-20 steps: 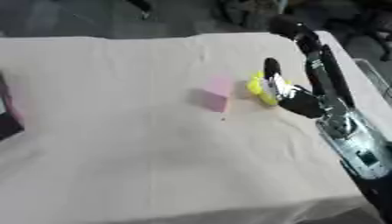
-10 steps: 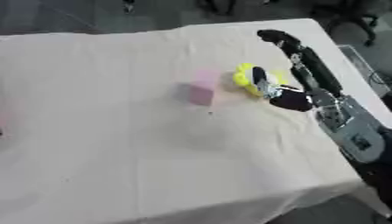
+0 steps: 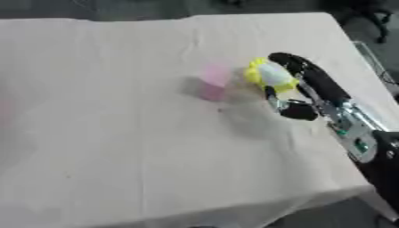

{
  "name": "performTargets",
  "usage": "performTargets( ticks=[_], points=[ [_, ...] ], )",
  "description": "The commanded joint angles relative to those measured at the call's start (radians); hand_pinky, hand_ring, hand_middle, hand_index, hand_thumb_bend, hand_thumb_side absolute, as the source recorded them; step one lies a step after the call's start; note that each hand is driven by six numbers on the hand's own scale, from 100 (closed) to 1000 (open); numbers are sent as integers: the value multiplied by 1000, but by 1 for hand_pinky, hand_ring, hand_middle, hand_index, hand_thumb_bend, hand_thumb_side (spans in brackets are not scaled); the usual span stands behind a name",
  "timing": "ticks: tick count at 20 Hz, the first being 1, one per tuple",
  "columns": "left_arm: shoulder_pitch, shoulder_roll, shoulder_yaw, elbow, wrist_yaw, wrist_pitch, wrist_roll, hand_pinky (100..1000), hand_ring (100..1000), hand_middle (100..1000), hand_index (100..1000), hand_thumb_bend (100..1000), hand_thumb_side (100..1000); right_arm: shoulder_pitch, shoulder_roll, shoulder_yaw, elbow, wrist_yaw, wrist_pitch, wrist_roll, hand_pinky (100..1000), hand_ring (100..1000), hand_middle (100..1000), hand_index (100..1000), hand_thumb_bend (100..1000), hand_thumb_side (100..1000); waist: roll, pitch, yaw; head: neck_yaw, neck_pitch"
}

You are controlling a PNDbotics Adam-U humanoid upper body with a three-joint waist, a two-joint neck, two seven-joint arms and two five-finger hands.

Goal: Pick up the objects with one hand, pass them to the other hand, and then place them into the box on the other side of the table.

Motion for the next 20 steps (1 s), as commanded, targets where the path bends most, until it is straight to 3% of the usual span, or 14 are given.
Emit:
performTargets(
  ticks=[1,10,19,20],
  points=[
    [-14,-3,-10,-18,-6,-1,-27,883,761,668,769,970,539,-4,-25,-18,12,11,21,-25,943,912,903,964,100,643,1,-8,2,-8,-9],
    [-18,-9,-32,-18,-20,-12,-67,883,759,670,770,967,546,10,-31,-50,58,-60,107,-67,925,890,874,953,100,656,-1,7,10,-22,-22],
    [-23,-11,-41,-18,-19,-19,-83,882,760,671,770,963,553,16,-29,-56,106,-137,106,5,910,875,855,935,100,756,0,20,22,-30,-28],
    [-24,-11,-41,-18,-20,-21,-85,882,760,671,770,963,553,14,-29,-53,109,-136,100,25,910,875,849,932,100,712,0,22,23,-30,-28]
  ],
)
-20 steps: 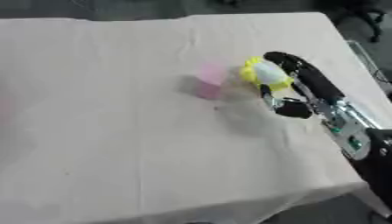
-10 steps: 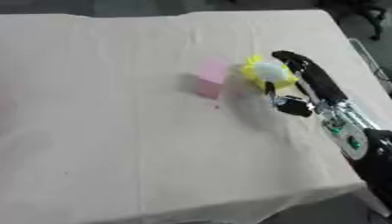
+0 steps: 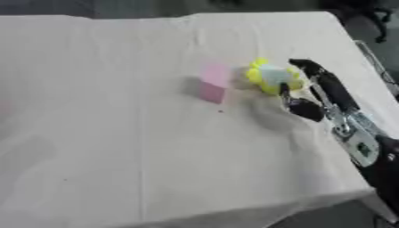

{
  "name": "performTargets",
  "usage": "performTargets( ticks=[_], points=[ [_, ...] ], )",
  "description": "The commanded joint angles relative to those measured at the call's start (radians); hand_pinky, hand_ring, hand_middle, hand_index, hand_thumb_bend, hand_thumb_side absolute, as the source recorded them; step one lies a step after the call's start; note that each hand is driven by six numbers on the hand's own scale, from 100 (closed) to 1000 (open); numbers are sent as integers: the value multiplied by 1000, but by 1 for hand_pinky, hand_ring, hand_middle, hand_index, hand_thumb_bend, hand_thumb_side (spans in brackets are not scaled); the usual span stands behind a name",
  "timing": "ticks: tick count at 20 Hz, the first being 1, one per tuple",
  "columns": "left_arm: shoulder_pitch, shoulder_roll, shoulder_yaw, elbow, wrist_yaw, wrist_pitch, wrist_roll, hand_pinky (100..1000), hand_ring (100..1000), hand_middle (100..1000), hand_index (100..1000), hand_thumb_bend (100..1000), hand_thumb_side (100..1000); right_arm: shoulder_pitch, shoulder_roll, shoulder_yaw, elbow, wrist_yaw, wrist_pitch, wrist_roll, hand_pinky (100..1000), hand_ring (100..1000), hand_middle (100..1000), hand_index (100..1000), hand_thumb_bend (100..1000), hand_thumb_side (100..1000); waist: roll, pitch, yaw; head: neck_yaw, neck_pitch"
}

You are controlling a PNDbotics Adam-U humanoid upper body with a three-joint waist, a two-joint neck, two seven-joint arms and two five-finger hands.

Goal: Pick up the objects with one hand, pass them to the other hand, and then place them into the box on the other side of the table.

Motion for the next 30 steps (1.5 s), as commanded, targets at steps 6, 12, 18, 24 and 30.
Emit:
performTargets(
  ticks=[6,12,18,24,30],
  points=[
    [-19,4,-4,-18,-9,-6,-13,883,761,673,771,961,558,-18,-29,-1,6,12,-32,136,903,868,836,909,100,749,0,-5,5,-12,-10],
    [-21,2,-7,-18,-12,-6,-18,882,761,674,771,957,564,-27,-26,2,5,37,-21,148,887,846,786,888,100,622,-1,-4,7,-17,-11],
    [-21,2,-9,-18,-12,-5,-20,882,761,675,770,951,569,-37,-22,2,-4,78,17,70,818,660,507,706,100,100,-2,-3,6,-18,-13],
    [-20,2,-10,-18,-12,3,-19,883,762,675,770,939,579,-35,-11,3,-17,78,63,-108,714,424,281,465,100,100,-3,-4,2,-19,-15],
    [-16,2,-11,-18,-11,13,-17,884,763,675,768,928,587,-30,0,5,-40,49,77,-219,638,306,143,304,100,149,-3,-6,-8,-19,-17]
  ],
)
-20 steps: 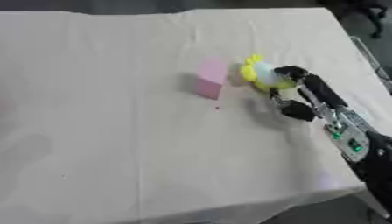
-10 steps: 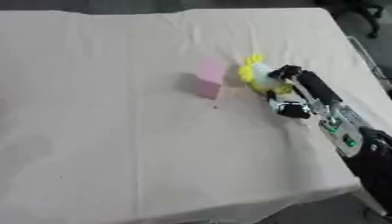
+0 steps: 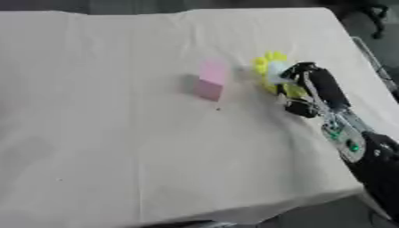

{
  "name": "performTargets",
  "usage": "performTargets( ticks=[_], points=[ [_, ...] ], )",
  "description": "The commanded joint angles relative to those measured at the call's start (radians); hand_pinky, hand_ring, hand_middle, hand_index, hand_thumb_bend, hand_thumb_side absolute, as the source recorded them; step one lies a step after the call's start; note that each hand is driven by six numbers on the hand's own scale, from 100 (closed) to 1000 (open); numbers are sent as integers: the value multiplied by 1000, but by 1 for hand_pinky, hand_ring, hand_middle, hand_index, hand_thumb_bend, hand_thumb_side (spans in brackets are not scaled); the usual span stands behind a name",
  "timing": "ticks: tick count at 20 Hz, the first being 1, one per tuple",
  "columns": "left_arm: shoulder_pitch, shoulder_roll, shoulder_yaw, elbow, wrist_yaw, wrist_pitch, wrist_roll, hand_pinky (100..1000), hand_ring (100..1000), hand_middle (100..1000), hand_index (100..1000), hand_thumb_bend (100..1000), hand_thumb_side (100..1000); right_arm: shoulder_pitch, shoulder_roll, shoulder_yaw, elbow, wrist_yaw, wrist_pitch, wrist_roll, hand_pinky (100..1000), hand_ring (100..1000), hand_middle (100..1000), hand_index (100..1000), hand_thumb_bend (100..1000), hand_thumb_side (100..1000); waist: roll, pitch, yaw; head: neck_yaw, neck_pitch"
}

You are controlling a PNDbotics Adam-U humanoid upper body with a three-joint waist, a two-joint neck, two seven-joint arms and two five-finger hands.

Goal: Pick up the objects with one hand, pass them to the other hand, and then place them into the box on the other side of the table.

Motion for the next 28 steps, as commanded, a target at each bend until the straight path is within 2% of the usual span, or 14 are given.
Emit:
performTargets(
  ticks=[1,3,4,7,11,12,13,15,17,20,22,25,26,28],
  points=[
    [-8,3,-2,-18,-7,10,1,885,763,674,768,926,587,3,-18,-9,-32,-20,7,-54,634,301,135,291,100,157,1,-15,-6,-2,-16],
    [-4,3,-4,-18,-11,20,-1,886,763,674,767,936,547,3,-16,-5,-54,-26,7,-68,629,294,122,273,100,173,2,-16,-13,1,-14],
    [0,3,-6,-18,-14,25,-4,888,765,675,767,920,586,1,-15,-3,-71,-29,5,-71,628,290,115,266,100,180,3,-18,-18,4,-14],
    [19,4,-18,-18,-38,47,-18,893,767,676,765,908,582,-4,-13,10,-146,-37,-1,-65,628,288,111,260,100,191,5,-23,-35,25,-13],
    [51,14,-52,-18,-119,77,-76,895,774,686,771,852,552,-22,-18,54,-293,-71,-7,-19,627,288,108,255,100,241,10,-33,-62,85,-11],
    [55,25,-64,-18,-145,80,-96,894,779,691,775,807,527,-28,-20,70,-334,-81,-9,0,628,289,109,256,100,256,12,-36,-68,104,-9],
    [57,35,-74,-18,-170,82,-114,889,784,691,767,726,442,-36,-22,85,-374,-92,-10,22,629,291,111,257,100,266,13,-39,-73,121,-7],
    [53,50,-94,-18,-209,84,-144,884,792,705,775,691,413,-57,-27,115,-439,-116,-13,67,630,291,111,256,100,287,14,-45,-81,154,-1],
    [39,60,-113,-18,-241,76,-169,878,802,721,790,664,395,-91,-35,149,-459,-143,-45,106,630,293,113,258,100,300,15,-51,-87,183,8],
    [-5,60,-141,-3,-288,46,-193,869,826,753,821,723,442,-144,-45,200,-465,-186,-103,165,630,295,111,256,100,327,15,-56,-89,218,16],
    [-51,54,-162,13,-317,11,-193,865,844,777,846,779,470,-186,-49,237,-466,-212,-141,211,633,300,113,258,100,305,13,-59,-88,238,17],
    [-77,48,-179,41,-347,-25,-172,865,844,777,846,779,470,-212,-49,253,-466,-238,-166,255,633,300,113,258,100,305,12,-60,-89,247,18],
    [-105,40,-185,42,-356,-36,-151,857,860,821,866,831,485,-232,-47,273,-466,-243,-184,274,635,302,112,257,100,296,9,-63,-87,258,18],
    [-148,23,-203,60,-380,-40,-79,862,866,830,868,856,472,-269,-33,318,-466,-254,-217,325,634,301,111,256,100,302,3,-65,-89,274,18]
  ],
)
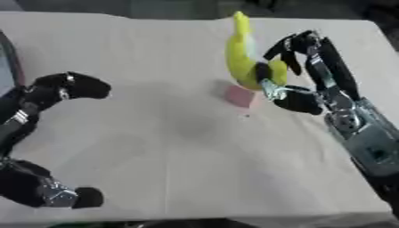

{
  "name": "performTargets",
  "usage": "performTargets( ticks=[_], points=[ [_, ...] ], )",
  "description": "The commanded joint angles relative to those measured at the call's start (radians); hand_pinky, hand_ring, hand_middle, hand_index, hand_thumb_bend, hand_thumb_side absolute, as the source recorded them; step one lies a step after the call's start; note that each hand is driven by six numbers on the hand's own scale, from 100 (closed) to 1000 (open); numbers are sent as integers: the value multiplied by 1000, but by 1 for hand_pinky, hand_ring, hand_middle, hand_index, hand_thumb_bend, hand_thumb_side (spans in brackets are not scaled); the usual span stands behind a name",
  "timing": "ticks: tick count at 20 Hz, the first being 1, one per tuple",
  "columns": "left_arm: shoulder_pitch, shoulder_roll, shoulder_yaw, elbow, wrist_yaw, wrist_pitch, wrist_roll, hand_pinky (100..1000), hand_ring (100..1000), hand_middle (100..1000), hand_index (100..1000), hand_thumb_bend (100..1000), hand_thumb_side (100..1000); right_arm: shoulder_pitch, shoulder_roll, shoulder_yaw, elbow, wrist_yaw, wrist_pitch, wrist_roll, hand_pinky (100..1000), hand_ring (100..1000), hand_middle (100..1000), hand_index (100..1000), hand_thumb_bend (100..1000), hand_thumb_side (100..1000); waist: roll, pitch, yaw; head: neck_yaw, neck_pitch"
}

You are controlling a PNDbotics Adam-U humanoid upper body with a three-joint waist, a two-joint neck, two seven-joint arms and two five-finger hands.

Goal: Pick up the objects with one hand, pass them to the other hand, and then place them into the box on the other side of the table.

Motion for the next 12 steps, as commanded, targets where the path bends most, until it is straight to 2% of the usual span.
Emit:
performTargets(
  ticks=[1,6,12],
  points=[
    [-46,-22,-22,22,-36,-9,96,865,868,831,867,862,468,-39,-15,45,-21,-24,-43,69,634,301,110,255,100,305,-5,-22,-3,23,6],
    [-62,-53,-53,82,-54,8,193,874,872,829,862,876,453,-74,25,104,-21,-51,-88,165,632,299,108,253,100,327,-14,-27,-8,34,6],
    [-71,-79,-69,103,-6,31,183,886,874,824,859,879,438,-106,65,154,-21,-84,-120,268,629,298,105,251,100,352,-18,-34,-4,29,6]
  ],
)
